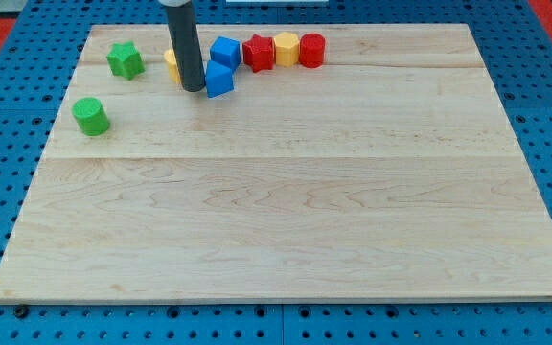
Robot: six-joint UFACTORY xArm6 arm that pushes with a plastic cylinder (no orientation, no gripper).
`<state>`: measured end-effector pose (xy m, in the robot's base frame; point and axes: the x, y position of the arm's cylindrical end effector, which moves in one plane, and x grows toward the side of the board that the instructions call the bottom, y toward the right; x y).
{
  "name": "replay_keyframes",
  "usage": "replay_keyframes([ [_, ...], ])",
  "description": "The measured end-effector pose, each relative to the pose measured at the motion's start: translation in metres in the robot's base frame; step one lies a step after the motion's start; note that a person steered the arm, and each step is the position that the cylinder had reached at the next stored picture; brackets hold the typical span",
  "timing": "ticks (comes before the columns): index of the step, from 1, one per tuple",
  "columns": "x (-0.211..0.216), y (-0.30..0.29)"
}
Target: Move the yellow heart towards the center right of the board
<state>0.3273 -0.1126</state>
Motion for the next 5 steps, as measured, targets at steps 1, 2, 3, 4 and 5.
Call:
replay_keyframes([
  [1,0.007,0.026],
  [2,-0.028,0.046],
  [3,0.004,0.015],
  [4,-0.005,-0.071],
  [5,-0.020,-0.122],
])
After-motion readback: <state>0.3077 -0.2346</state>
